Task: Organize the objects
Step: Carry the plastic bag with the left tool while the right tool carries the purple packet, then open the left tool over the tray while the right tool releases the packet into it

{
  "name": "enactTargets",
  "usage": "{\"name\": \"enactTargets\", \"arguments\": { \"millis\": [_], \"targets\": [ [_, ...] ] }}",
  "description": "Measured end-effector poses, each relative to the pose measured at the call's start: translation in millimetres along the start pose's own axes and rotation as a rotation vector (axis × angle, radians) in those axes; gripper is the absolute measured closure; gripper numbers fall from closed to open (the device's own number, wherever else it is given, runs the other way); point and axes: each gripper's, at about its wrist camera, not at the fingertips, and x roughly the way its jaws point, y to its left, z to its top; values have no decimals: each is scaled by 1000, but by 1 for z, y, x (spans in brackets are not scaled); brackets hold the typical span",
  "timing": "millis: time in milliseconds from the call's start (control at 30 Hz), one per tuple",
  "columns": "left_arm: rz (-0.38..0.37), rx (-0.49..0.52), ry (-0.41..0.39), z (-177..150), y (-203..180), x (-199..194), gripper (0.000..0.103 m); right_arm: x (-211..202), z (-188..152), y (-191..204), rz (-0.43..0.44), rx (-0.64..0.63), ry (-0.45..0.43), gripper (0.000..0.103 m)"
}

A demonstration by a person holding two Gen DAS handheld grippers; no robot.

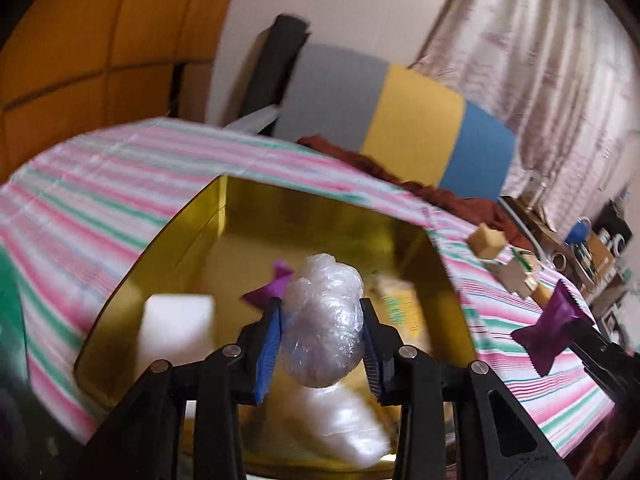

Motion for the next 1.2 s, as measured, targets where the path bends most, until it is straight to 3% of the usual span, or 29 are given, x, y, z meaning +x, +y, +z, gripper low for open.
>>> {"name": "enactTargets", "arguments": {
  "millis": [167,233,300,467,567,700,967,1200],
  "targets": [
    [42,-12,71,-3,20,7,66,21,5,18,36,-17,36,78],
    [45,-30,82,-6,25,9,60,28,7,26,45,-36,45,78],
    [32,-44,95,-8,26,9,42,33,9,34,54,-53,54,78],
    [54,-21,38,-6,19,-3,28,49,18,46,79,-85,95,78],
    [94,-47,-20,-1,21,-15,11,67,26,47,82,-90,142,78],
    [136,-70,-74,2,23,-26,0,92,36,46,78,-104,202,78],
    [135,-52,-76,0,18,-29,0,159,49,48,61,-95,320,78],
    [122,-59,-66,0,17,-28,0,192,43,37,32,-41,426,74]
  ]
}}
